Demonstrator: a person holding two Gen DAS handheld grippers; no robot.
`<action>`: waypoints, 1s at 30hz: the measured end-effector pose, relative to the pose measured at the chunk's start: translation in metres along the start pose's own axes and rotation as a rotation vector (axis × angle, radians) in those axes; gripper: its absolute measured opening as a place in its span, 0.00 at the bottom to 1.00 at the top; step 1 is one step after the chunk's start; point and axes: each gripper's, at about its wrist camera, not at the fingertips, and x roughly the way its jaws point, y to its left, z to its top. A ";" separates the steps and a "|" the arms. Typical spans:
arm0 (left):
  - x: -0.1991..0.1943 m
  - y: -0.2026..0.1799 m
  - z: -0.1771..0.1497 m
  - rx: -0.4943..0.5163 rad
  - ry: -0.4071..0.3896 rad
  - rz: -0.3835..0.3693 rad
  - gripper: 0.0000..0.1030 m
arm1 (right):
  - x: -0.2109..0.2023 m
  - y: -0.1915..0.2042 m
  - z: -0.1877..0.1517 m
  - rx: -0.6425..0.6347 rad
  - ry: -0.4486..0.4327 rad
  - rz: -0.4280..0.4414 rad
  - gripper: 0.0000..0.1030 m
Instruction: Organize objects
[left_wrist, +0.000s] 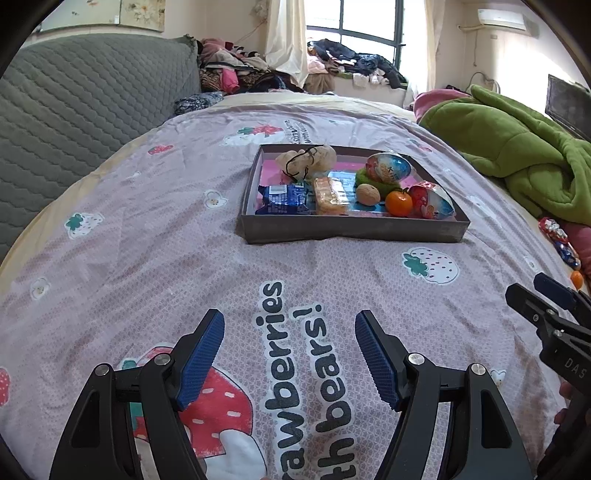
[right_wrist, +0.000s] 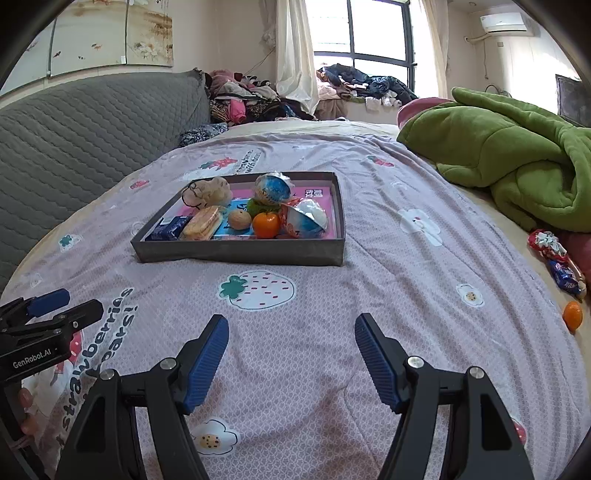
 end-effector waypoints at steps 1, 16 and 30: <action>0.000 0.000 0.000 0.002 -0.002 0.000 0.73 | 0.000 0.000 -0.001 -0.001 -0.002 0.000 0.68; 0.004 0.000 -0.003 0.008 0.002 0.005 0.73 | 0.003 -0.002 -0.004 0.003 0.003 0.001 0.68; 0.004 0.002 -0.004 0.005 0.001 0.007 0.73 | 0.007 -0.001 -0.006 -0.004 0.013 -0.005 0.68</action>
